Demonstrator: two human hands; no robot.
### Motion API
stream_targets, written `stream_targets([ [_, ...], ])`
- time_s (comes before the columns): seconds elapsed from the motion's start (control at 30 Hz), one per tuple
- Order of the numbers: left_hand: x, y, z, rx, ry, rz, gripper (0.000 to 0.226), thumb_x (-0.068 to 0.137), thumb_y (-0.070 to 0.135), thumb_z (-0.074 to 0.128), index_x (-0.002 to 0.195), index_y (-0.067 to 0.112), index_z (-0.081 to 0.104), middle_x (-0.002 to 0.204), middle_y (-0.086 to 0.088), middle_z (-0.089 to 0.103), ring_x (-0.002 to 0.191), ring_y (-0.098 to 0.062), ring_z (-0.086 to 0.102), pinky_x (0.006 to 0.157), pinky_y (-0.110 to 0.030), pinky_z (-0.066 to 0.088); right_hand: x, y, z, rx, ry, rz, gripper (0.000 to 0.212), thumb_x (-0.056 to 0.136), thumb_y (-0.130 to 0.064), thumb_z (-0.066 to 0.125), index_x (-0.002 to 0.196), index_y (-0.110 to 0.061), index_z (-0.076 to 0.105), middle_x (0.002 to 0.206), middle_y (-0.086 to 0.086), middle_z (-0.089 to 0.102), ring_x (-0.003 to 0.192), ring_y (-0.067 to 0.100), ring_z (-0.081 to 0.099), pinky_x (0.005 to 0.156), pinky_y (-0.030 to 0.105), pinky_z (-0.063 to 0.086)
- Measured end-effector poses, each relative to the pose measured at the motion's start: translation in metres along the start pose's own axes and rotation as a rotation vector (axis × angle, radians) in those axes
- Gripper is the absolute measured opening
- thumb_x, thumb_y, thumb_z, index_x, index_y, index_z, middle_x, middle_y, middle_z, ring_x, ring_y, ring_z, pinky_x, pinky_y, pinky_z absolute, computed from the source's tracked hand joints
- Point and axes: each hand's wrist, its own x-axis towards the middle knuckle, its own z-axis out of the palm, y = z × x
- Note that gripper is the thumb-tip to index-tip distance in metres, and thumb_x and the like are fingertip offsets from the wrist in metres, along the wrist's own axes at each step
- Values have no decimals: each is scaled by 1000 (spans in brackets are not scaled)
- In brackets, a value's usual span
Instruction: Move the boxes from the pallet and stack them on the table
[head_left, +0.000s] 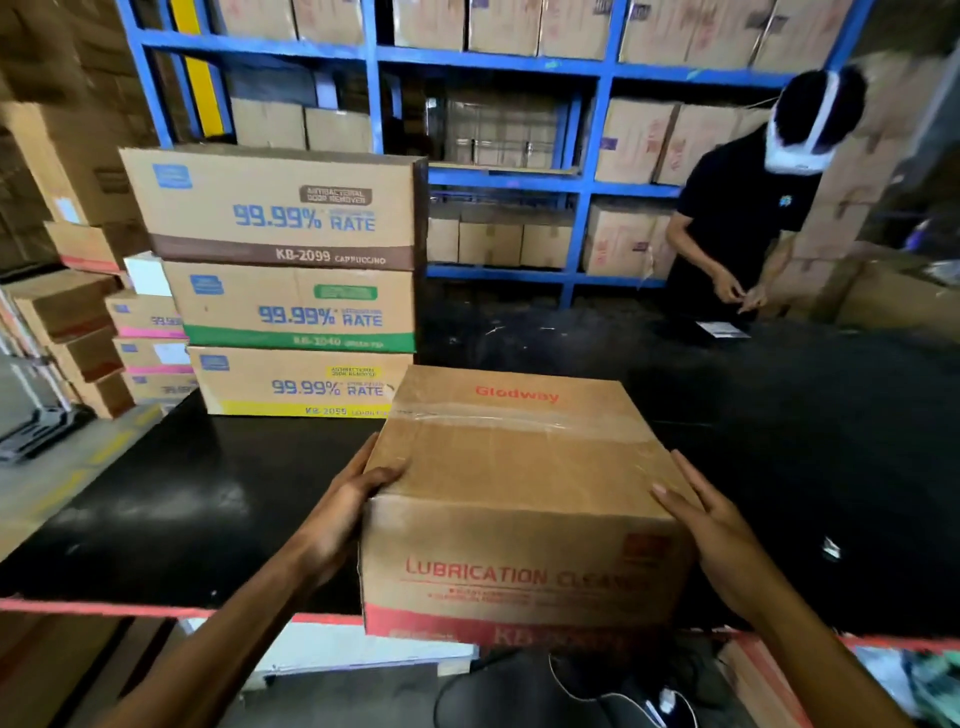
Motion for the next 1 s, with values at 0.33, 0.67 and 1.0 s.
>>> stream_targets([
  [0.33,204,-17,32,-81,27,-52,40,93,15,50,126,36,53,121,0,68,108,-23,65,86,-37,51,212,-13,-12,-2,2,88,67,83,-29,68,141,-42,36,126,-3,51,102,19,61,89,40,51],
  [0.67,387,-28,26,24,91,-53,74,83,32,57,149,38,24,144,-1,46,120,-23,54,99,-40,45,399,2,14,-117,76,88,61,89,-33,61,143,-43,34,150,2,36,123,27,48,102,50,43],
  [1.0,452,-28,28,75,142,19,73,84,26,53,150,29,23,134,6,46,111,-9,54,93,-25,42,454,4,25,-229,96,20,59,93,-37,53,146,-41,28,151,3,34,115,19,43,88,36,40],
])
